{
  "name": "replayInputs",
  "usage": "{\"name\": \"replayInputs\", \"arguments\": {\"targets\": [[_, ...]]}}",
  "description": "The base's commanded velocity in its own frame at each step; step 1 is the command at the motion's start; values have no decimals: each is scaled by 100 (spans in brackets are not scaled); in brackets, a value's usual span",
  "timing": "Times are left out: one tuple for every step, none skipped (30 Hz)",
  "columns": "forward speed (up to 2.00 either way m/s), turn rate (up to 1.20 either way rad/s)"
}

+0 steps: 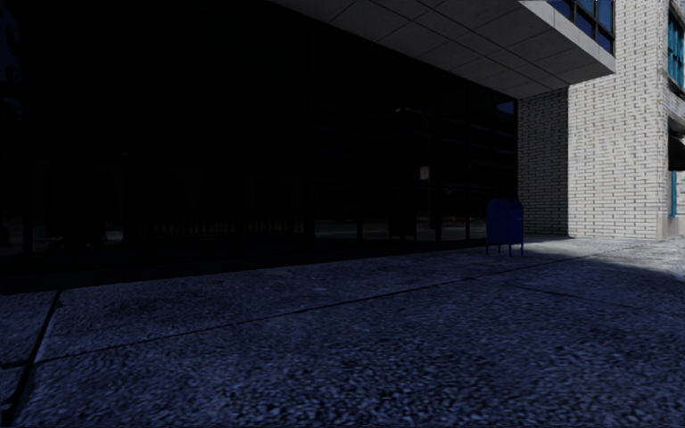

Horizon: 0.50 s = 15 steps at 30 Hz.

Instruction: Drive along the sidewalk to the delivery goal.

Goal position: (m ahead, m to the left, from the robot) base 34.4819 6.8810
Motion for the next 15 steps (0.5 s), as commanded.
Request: {"name": "replayInputs", "arguments": {"targets": [[152,-51],[152,-51],[152,-51],[152,-51],[152,-51],[152,-51],[152,-51],[152,-51],[152,-51],[153,-51],[153,-51],[153,-51],[153,-51],[153,-51],[153,-51]]}}
